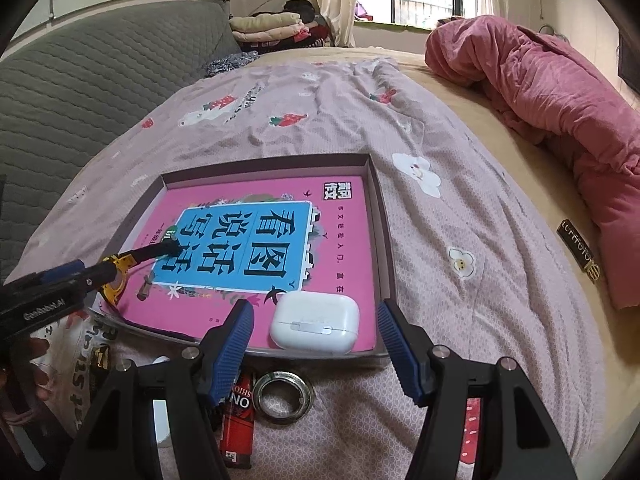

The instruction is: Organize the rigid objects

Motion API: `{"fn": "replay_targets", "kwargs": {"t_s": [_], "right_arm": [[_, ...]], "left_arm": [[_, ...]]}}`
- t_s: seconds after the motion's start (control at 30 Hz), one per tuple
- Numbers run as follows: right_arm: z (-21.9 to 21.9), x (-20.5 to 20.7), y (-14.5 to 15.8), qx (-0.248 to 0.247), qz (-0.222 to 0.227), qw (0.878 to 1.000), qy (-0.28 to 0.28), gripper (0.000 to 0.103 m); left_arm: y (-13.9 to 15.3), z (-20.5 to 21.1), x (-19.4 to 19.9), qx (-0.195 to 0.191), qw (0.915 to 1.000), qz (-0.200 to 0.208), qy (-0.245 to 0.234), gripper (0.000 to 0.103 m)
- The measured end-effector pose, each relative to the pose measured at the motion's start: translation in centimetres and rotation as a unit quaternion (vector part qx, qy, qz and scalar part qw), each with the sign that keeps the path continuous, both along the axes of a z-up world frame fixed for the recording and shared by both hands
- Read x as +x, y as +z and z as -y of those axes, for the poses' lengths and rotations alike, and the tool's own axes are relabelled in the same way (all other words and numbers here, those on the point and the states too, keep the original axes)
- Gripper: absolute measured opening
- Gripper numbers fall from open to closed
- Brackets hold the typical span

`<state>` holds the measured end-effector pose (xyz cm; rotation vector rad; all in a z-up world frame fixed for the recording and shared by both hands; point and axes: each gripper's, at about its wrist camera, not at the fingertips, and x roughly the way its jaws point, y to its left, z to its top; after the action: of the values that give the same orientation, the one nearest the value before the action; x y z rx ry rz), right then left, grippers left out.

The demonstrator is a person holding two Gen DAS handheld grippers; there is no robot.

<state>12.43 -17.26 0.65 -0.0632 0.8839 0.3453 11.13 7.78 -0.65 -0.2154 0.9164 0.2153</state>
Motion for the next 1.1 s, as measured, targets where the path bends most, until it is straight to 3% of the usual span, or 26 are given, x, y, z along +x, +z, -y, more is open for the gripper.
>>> {"fn": "replay_targets", "kwargs": {"t_s": [0.6, 1.1], "right_arm": [[0.0, -1.3, 1.2, 0.018, 0.018, 1.0, 0.005, 0.064], [0.6, -2.9, 2.4, 0.029, 0.04, 0.999, 0.012, 0.064]], "left_arm": [[3.3, 1.4, -1.9, 0.002, 0.9989, 0.033, -0.032, 0.074], [4.5, 1.2, -3.7, 0.007, 0.9987, 0.042, -0.028, 0.075]]}}
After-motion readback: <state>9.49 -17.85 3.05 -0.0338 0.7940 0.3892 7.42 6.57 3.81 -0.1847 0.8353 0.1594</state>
